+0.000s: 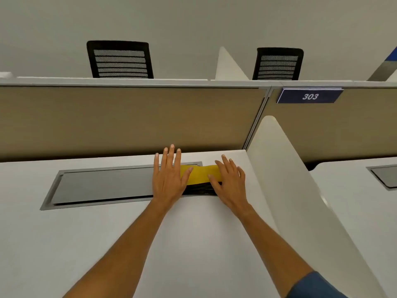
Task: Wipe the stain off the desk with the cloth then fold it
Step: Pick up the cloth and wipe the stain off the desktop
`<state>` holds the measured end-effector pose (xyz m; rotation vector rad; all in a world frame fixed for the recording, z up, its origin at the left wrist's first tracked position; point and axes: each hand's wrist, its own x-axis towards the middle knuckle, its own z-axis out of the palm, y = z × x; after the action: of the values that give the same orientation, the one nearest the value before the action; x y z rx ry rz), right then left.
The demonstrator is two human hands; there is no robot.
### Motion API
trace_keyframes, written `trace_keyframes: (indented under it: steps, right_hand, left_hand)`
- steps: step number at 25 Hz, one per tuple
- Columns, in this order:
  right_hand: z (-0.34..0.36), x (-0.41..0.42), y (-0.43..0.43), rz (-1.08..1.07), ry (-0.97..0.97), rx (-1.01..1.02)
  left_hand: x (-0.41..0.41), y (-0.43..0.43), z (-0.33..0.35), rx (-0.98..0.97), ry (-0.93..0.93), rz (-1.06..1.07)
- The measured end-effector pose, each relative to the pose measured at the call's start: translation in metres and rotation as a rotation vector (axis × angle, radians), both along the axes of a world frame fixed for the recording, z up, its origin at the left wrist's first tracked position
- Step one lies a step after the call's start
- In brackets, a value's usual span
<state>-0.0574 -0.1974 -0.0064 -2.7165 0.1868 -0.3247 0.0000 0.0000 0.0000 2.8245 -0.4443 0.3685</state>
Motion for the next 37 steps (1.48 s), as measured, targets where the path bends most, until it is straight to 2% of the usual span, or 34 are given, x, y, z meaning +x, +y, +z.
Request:
trace_keyframes:
  steps: [5,10,13,16,18,21,24,28,37]
  right_hand:
    - [-0.026,-0.007,-0.002,0.021,0.064,0.046]
    - [-0.026,-0.005,0.001,0.002,0.073,0.11]
    - [-0.021,-0.004,0.004,-0.18,0.031,0.215]
    - [-0.012,0.003,0.004,-0.452,0.143,0.199]
    - [-0.01,0.008,0.002,-0.511,0.228,0.232]
    - [-0.005,0.015,-0.002,-0.552,0.267,0.402]
    - [0.0,0.015,-0.007,-0.545,0.234,0.539]
    - [0.012,0.003,-0.007,-0.46,0.099,0.642]
    - [0.073,-0.092,0.004,-0.403,0.005,0.536]
  left_hand:
    - [-0.014,-0.002,-0.031,0.017,0.077,0.096]
    - [-0.022,-0.007,-0.033,-0.002,0.131,0.201]
    - [-0.025,-0.012,-0.033,-0.072,0.13,0.205]
    - [-0.025,-0.018,-0.033,-0.19,0.147,0.232]
    - [-0.027,-0.023,-0.031,-0.271,0.162,0.258]
    - [-0.03,-0.027,-0.026,-0.328,0.188,0.289]
    - [-0.034,-0.03,-0.019,-0.342,0.159,0.297]
    - [-0.047,-0.033,0.0,-0.345,0.14,0.321]
    - [-0.131,-0.016,0.04,-0.163,0.09,0.27]
